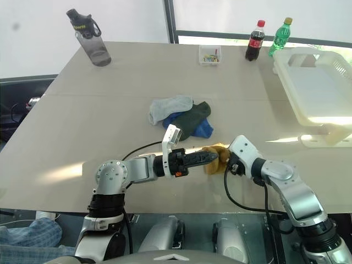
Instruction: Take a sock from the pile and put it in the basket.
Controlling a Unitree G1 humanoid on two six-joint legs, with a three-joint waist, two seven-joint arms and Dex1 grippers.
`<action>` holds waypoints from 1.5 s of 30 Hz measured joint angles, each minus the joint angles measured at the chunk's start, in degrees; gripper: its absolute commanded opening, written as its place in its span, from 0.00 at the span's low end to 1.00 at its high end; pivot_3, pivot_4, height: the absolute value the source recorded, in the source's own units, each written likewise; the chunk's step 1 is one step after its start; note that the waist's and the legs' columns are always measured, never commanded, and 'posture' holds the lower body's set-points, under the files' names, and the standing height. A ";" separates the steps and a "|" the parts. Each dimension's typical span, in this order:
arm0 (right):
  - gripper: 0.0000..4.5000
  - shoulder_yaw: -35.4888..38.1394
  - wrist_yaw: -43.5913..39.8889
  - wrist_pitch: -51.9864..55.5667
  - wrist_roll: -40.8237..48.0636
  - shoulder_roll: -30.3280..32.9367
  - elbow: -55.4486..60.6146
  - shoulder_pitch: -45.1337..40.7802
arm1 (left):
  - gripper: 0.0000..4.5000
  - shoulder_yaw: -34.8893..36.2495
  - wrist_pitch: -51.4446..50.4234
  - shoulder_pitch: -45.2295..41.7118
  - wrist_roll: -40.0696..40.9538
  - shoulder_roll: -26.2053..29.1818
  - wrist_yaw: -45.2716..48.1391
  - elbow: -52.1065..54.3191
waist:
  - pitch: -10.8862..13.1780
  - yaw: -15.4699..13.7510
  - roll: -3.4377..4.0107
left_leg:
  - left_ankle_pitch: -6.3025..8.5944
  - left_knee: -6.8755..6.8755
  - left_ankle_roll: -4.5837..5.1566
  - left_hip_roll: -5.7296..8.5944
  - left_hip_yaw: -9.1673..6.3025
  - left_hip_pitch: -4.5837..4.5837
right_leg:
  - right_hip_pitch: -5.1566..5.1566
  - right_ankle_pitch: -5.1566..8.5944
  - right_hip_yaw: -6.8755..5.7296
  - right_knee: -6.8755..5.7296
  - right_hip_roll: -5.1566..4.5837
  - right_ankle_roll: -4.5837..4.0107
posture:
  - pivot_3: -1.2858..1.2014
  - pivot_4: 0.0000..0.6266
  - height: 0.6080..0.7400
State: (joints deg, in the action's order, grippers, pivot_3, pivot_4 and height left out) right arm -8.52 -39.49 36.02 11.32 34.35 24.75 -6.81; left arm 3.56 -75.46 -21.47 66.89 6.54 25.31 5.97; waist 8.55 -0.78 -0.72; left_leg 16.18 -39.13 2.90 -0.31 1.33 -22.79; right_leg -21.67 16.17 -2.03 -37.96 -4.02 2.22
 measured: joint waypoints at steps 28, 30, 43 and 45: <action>0.99 19.49 -2.20 20.19 21.01 8.13 9.69 3.87 | 0.81 -3.37 6.09 -3.39 -10.47 -2.23 5.98 -8.80 | 0.14 -0.10 0.04 | 0.12 0.03 0.22 0.02 -0.08 -0.13 | 0.00 0.00 -0.11 0.10 -0.06 0.01 | 0.52 0.24 1.00; 0.99 21.92 -0.59 21.93 24.04 5.84 10.80 3.66 | 0.81 -3.31 6.08 -3.45 -10.60 -2.20 6.23 -8.89 | 0.14 -0.10 0.04 | 0.12 0.03 0.21 0.02 -0.09 -0.13 | 0.00 0.00 -0.12 0.10 -0.06 0.01 | 0.52 0.24 1.00; 0.99 15.55 11.37 23.43 22.93 -3.81 3.27 0.45 | 0.81 -3.31 6.03 -4.06 -11.77 -2.42 7.36 -9.51 | 0.16 -0.12 0.07 | 0.05 0.03 0.10 0.04 -0.08 -0.17 | -0.02 0.00 -0.13 0.11 -0.05 0.00 | 0.52 0.24 1.00; 0.99 15.13 11.33 22.76 22.52 -3.85 1.71 0.64 | 0.81 -3.27 6.02 -4.06 -11.84 -2.44 7.36 -9.51 | 0.16 -0.06 0.07 | 0.05 0.03 0.10 0.05 -0.07 -0.17 | -0.02 0.00 -0.12 0.13 -0.04 0.01 | 0.52 0.24 1.00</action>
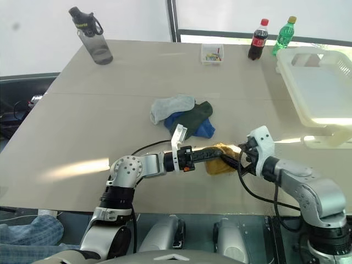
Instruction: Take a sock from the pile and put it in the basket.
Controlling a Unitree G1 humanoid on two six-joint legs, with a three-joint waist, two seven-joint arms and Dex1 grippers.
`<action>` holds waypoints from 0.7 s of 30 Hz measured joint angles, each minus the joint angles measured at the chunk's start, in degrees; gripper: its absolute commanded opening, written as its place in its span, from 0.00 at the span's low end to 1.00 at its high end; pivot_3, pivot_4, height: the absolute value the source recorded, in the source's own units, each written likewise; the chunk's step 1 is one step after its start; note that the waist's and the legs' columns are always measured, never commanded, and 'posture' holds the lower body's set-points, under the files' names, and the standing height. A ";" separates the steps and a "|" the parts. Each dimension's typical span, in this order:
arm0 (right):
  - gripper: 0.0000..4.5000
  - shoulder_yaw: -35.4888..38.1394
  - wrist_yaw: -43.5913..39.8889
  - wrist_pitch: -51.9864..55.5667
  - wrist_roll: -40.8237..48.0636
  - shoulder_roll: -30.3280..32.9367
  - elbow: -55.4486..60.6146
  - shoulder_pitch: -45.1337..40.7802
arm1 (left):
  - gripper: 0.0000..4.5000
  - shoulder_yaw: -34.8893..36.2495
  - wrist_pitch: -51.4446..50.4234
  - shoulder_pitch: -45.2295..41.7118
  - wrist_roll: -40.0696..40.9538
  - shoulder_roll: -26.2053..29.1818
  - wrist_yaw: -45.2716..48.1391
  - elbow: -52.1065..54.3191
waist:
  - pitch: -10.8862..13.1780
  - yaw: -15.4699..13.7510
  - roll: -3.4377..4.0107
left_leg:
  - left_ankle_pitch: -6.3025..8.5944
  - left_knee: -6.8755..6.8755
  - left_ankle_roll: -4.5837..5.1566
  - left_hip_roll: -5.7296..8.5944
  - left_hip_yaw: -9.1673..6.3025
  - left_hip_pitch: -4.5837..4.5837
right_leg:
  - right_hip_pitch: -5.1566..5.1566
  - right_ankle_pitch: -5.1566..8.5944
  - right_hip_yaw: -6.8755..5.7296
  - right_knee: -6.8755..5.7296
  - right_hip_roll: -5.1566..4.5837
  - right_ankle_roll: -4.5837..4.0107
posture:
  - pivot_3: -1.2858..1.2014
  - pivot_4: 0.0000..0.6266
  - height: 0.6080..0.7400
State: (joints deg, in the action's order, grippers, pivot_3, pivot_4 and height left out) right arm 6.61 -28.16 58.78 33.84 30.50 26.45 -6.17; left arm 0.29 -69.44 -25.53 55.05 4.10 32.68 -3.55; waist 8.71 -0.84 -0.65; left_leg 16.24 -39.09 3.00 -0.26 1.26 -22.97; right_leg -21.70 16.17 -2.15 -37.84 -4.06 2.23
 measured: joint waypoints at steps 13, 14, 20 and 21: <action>0.99 -1.95 -1.32 -2.72 -1.67 1.07 -1.80 -0.15 | 0.81 0.43 -0.07 1.41 -0.34 1.06 0.44 1.14 | -0.01 0.05 0.00 | 0.10 0.00 0.17 -0.01 -0.01 0.10 | 0.04 0.00 0.00 -0.09 0.02 0.01 | 0.52 0.24 1.00; 0.99 -2.30 -1.41 -2.84 -1.87 1.13 -1.85 -0.28 | 0.81 0.46 -0.07 1.70 -0.31 1.59 0.71 1.91 | -0.02 0.06 0.00 | 0.08 0.00 0.15 -0.01 -0.01 0.10 | 0.04 0.00 0.00 -0.09 0.02 0.00 | 0.52 0.24 1.00; 0.99 -4.06 -1.59 -2.93 -2.68 1.31 -1.93 -0.34 | 0.81 -0.96 3.12 3.65 -1.41 6.86 4.12 10.78 | -0.04 0.22 -0.02 | 0.01 0.01 0.00 -0.04 -0.01 0.14 | 0.05 0.00 0.02 -0.08 0.00 -0.01 | 0.52 0.24 1.00; 0.99 -4.37 -1.59 -2.91 -2.88 1.33 -2.02 -0.42 | 0.81 -3.09 5.16 3.91 -3.47 9.56 5.47 13.28 | -0.05 0.25 -0.04 | 0.00 0.03 -0.01 -0.04 0.00 0.17 | 0.05 0.00 0.03 -0.08 0.00 -0.02 | 0.52 0.24 1.00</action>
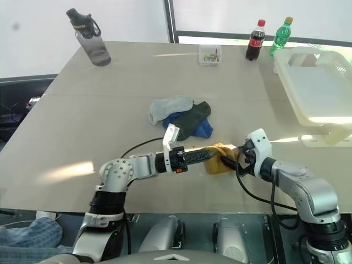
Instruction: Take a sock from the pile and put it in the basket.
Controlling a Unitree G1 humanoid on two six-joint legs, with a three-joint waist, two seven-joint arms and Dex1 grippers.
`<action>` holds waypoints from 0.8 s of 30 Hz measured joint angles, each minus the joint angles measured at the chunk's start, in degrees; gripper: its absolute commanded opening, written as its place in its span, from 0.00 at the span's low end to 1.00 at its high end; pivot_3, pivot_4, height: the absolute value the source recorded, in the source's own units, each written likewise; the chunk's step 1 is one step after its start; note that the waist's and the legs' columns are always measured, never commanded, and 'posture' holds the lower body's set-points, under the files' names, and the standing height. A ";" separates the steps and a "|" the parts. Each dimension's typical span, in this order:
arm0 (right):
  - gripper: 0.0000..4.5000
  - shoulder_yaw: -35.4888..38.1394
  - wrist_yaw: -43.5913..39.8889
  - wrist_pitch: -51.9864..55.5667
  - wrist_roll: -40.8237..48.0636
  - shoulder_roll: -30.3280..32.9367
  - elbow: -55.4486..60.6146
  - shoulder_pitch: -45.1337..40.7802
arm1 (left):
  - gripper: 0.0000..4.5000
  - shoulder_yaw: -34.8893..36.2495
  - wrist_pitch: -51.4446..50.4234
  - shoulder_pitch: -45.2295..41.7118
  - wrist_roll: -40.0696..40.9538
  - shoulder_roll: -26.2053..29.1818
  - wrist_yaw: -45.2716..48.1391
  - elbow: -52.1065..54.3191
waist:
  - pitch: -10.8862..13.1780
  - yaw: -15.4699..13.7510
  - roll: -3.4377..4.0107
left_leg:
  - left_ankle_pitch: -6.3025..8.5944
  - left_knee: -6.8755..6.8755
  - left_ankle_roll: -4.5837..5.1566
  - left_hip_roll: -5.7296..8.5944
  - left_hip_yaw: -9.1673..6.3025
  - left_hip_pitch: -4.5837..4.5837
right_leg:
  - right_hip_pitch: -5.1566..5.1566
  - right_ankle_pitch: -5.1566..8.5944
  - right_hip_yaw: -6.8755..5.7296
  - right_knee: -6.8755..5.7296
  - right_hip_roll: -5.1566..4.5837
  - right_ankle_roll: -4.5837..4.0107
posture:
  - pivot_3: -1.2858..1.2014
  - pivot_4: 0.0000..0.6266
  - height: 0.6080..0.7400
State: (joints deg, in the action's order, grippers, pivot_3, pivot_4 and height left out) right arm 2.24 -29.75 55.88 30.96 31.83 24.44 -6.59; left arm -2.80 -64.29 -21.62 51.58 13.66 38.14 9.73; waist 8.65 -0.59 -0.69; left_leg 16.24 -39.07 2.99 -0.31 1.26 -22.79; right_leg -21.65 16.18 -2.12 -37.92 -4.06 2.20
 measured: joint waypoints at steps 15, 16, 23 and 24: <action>0.45 -4.29 -3.22 -1.59 -3.20 2.01 -0.98 -1.44 | 0.81 -8.47 26.21 2.60 -20.57 19.21 11.56 8.82 | -0.12 0.27 -0.03 | 0.13 0.48 0.20 -0.02 0.02 0.07 | -0.04 0.01 0.03 0.35 -0.19 -0.05 | 0.52 0.24 1.00; 0.36 -4.43 -3.43 -1.64 -3.20 2.01 -0.98 -1.43 | 0.81 -8.37 26.53 2.65 -20.57 19.16 11.70 8.95 | -0.12 0.27 -0.03 | 0.12 0.50 0.19 -0.03 0.02 0.07 | -0.04 0.01 0.02 0.37 -0.19 -0.05 | 0.52 0.24 1.00; 0.00 -6.31 -5.45 -2.37 -3.56 2.19 -1.15 -2.19 | 0.81 -6.63 33.03 5.04 -22.50 19.35 12.22 9.69 | -0.12 0.86 -0.03 | 0.13 0.60 0.20 -0.03 0.02 0.10 | -0.03 0.01 0.00 0.41 -0.19 -0.04 | 0.52 0.24 1.00; 0.00 -6.33 -5.53 -2.38 -3.60 2.19 -1.23 -2.27 | 0.81 -6.63 33.15 5.15 -22.62 19.35 12.24 9.69 | -0.12 0.89 -0.04 | 0.13 0.60 0.21 -0.02 0.02 0.10 | -0.03 0.01 0.00 0.41 -0.19 -0.04 | 0.52 0.24 1.00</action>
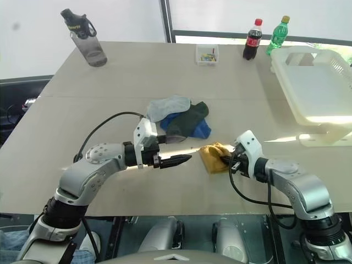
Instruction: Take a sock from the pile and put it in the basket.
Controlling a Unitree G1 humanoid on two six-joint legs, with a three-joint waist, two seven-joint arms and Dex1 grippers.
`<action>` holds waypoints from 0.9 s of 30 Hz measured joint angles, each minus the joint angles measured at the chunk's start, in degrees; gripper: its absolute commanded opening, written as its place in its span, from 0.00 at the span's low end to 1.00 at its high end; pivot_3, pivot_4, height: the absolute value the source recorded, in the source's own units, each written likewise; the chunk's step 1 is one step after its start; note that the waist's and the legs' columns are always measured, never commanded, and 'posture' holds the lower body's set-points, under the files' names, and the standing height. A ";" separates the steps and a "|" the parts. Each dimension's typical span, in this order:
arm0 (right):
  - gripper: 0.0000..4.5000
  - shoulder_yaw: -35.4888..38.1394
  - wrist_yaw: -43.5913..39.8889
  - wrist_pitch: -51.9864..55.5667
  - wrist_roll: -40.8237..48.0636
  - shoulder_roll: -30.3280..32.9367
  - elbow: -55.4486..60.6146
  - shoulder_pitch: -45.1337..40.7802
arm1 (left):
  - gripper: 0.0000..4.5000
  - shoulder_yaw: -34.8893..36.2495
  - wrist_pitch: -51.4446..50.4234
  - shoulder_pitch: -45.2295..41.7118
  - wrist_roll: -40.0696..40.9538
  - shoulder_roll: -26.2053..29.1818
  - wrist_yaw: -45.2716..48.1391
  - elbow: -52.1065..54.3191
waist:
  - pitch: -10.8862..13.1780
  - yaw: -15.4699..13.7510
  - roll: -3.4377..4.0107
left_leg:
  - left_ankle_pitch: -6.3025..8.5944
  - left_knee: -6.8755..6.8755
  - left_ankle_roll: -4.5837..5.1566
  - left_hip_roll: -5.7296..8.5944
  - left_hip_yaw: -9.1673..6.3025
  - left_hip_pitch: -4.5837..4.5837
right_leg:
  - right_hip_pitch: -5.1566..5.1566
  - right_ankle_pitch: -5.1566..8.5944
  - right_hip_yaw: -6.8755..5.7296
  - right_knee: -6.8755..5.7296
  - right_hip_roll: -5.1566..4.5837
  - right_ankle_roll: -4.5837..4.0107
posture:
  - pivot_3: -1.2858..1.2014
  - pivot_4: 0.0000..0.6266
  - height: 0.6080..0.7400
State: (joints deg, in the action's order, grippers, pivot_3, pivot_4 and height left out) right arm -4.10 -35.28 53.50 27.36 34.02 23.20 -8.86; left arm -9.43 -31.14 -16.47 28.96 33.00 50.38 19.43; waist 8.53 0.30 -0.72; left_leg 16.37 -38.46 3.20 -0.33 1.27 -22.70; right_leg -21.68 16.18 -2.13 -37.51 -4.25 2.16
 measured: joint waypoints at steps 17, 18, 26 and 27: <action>0.00 5.80 0.97 7.20 5.26 -4.28 -4.42 -5.48 | 0.81 4.83 7.66 2.23 -0.83 2.95 2.86 0.27 | 0.22 0.37 0.26 | -0.04 0.00 -0.05 -0.02 -0.01 0.02 | -0.06 -0.06 -0.02 -0.15 0.00 -0.08 | 0.52 0.24 1.00; 0.00 7.21 1.10 8.45 6.19 -4.18 -5.01 -6.69 | 0.81 5.15 7.98 2.14 -0.82 3.44 3.19 0.27 | 0.31 0.25 0.39 | -0.04 0.00 -0.06 -0.01 0.00 -0.15 | -0.19 -0.06 -0.02 -0.12 -0.01 -0.07 | 0.52 0.24 1.00; 0.00 12.78 -0.08 12.97 9.35 2.42 -8.90 -13.04 | 0.81 7.67 7.95 -0.74 0.13 4.62 4.82 0.26 | 0.42 -0.27 0.51 | -0.21 -0.19 -0.27 0.06 0.04 -1.14 | -1.06 -0.08 -0.08 -0.13 0.11 -0.03 | 0.52 0.24 1.00; 0.00 13.48 -0.40 13.58 9.68 3.52 -10.00 -14.31 | 0.81 7.90 7.96 -0.96 0.47 4.66 5.03 0.26 | 0.42 -0.27 0.51 | -0.21 -0.21 -0.27 0.06 0.05 -1.14 | -1.06 -0.08 -0.08 -0.13 0.13 -0.03 | 0.52 0.24 1.00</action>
State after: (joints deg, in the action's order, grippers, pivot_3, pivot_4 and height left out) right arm 9.38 -35.68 67.08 37.05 37.54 13.21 -23.17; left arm -1.53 -23.18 -17.43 29.44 37.66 55.41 19.69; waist 8.96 0.03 -0.22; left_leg 16.16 -38.67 2.93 -0.27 1.32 -23.84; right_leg -22.74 16.10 -2.20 -37.64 -4.12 2.14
